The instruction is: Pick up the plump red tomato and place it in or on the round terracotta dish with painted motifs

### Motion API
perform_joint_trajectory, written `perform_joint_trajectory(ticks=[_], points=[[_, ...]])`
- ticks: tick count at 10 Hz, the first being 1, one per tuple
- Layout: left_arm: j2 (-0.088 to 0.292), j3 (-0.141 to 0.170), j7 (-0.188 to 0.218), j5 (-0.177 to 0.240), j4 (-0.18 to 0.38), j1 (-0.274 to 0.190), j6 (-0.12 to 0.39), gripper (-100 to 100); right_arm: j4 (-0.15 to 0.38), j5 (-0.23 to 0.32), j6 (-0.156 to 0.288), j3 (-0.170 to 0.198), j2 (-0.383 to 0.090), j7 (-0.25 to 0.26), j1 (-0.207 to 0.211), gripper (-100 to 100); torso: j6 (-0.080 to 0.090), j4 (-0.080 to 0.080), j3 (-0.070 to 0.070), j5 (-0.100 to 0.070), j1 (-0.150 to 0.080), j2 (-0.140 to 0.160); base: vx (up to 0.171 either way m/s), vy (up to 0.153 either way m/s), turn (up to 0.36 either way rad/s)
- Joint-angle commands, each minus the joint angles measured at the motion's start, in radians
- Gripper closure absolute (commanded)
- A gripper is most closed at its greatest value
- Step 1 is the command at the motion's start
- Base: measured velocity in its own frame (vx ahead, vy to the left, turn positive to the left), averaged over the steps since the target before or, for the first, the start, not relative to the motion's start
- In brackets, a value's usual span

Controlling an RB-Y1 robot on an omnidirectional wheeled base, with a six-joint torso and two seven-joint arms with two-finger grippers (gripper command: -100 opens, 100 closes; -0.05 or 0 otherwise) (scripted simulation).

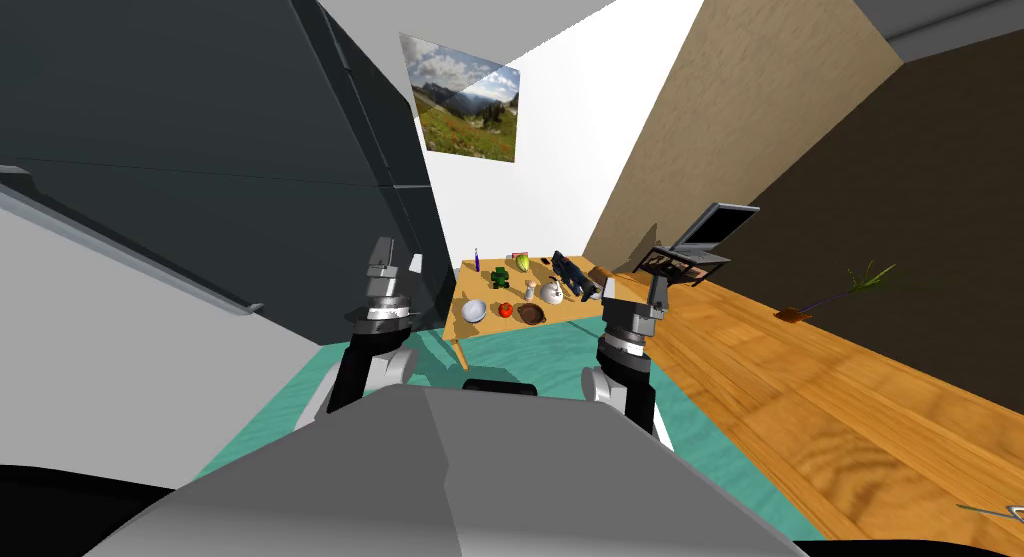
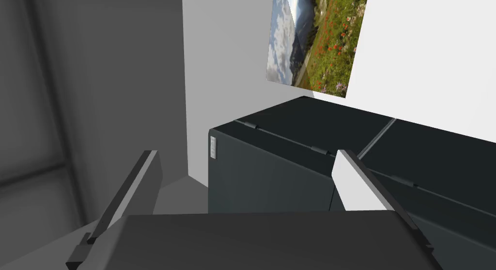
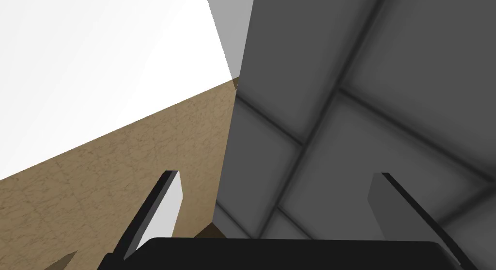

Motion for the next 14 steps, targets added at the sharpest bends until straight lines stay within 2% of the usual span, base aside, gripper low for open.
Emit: perform_joint_trajectory(ticks=[1, 4, 8, 9, 11, 13, 14], points=[[0.035, -0.003, -0.002, 0.003, 0.029, 0.003, 0.004, -100, 0.000, 0.000, 0.000, 0.000, 0.000, 0.000, 0.000, 0, 0.000, 0.000, 0.000, 0.000, 0.000, 0.000, 0.012, -0.046, -0.057], [0.080, -0.009, -0.006, 0.011, 0.094, 0.012, 0.014, -100, 0.000, 0.000, 0.000, 0.000, 0.000, 0.000, 0.000, 0, 0.000, 0.000, -0.001, -0.001, -0.006, -0.001, 0.018, -0.091, -0.047], [0.126, -0.025, -0.012, 0.026, 0.217, 0.029, 0.031, -100, 0.000, 0.000, 0.000, 0.000, 0.000, 0.000, 0.000, 0, 0.000, 0.000, -0.001, -0.002, -0.010, -0.002, 0.026, -0.141, -0.066], [0.126, -0.025, -0.012, 0.026, 0.220, 0.029, 0.031, -100, 0.000, 0.000, 0.000, 0.000, 0.000, 0.000, 0.000, 0, 0.000, 0.000, -0.001, -0.002, -0.011, -0.002, 0.034, -0.096, -0.011], [0.144, -0.034, -0.015, 0.035, 0.293, 0.040, 0.040, -100, 0.000, 0.000, 0.000, 0.000, 0.000, 0.000, 0.000, 0, 0.000, -0.001, -0.001, -0.001, -0.005, -0.002, 0.030, -0.093, -0.058], [0.159, -0.042, -0.020, 0.044, 0.354, 0.051, 0.050, -100, 0.000, 0.000, 0.000, 0.000, 0.000, 0.000, 0.000, 0, 0.000, 0.000, -0.001, -0.002, -0.010, -0.002, 0.039, -0.168, -0.077], [0.159, -0.042, -0.020, 0.044, 0.368, 0.051, 0.050, -100, 0.000, 0.000, 0.000, 0.000, 0.000, 0.000, 0.000, 0, 0.000, -0.001, -0.002, -0.003, -0.011, -0.003, 0.031, -0.105, -0.014]])
